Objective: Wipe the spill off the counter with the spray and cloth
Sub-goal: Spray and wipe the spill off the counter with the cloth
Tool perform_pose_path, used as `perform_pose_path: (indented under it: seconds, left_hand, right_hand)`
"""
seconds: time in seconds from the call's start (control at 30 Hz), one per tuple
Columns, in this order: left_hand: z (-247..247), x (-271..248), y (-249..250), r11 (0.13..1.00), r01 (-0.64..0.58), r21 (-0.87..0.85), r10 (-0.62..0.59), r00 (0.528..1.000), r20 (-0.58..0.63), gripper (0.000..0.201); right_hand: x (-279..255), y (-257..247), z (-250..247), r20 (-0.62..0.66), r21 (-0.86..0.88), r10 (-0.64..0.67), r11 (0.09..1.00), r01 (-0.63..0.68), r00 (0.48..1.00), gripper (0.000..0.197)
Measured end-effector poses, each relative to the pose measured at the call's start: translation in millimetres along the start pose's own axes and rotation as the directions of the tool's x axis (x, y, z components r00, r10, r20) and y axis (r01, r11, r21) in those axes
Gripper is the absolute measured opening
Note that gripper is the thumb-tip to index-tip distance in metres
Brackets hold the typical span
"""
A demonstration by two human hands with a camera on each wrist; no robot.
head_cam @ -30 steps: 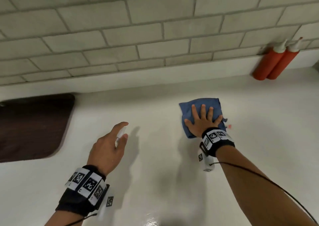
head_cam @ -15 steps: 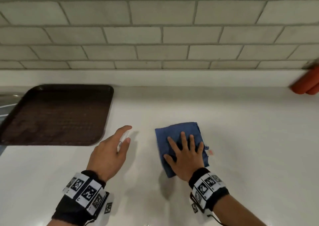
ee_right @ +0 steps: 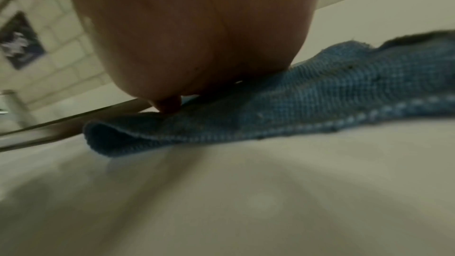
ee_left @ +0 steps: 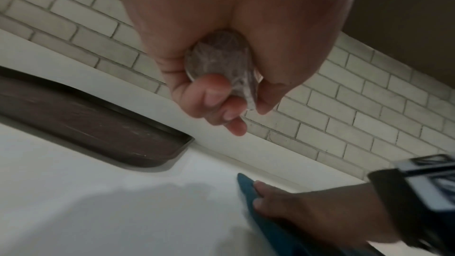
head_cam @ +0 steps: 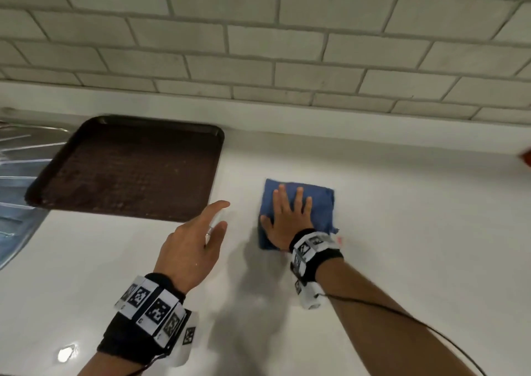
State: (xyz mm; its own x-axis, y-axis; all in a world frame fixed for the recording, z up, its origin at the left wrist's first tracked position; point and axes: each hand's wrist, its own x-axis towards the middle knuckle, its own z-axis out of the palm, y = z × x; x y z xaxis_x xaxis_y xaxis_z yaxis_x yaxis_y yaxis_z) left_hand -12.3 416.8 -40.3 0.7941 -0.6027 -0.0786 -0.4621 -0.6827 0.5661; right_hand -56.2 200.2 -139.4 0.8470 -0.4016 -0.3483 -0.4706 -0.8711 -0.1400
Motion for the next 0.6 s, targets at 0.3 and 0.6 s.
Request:
perform_pose_path:
  seconds: [0.3, 0.6]
  left_hand:
    - [3.7, 5.1, 18.0, 0.997, -0.051, -0.065, 0.052, 0.998, 0.016, 0.042]
    - [59.1, 10.0, 114.6, 0.982, -0.186, -0.025, 0.187, 0.979, 0.08, 0.039]
  right_hand:
    - [-121.3, 8.5, 55.8, -0.063, -0.021, -0.199, 0.98, 0.198, 0.978, 0.074]
    - [-147.2, 230.4, 19.7, 0.01, 0.136, 0.377, 0.917, -0.375, 0.926, 0.08]
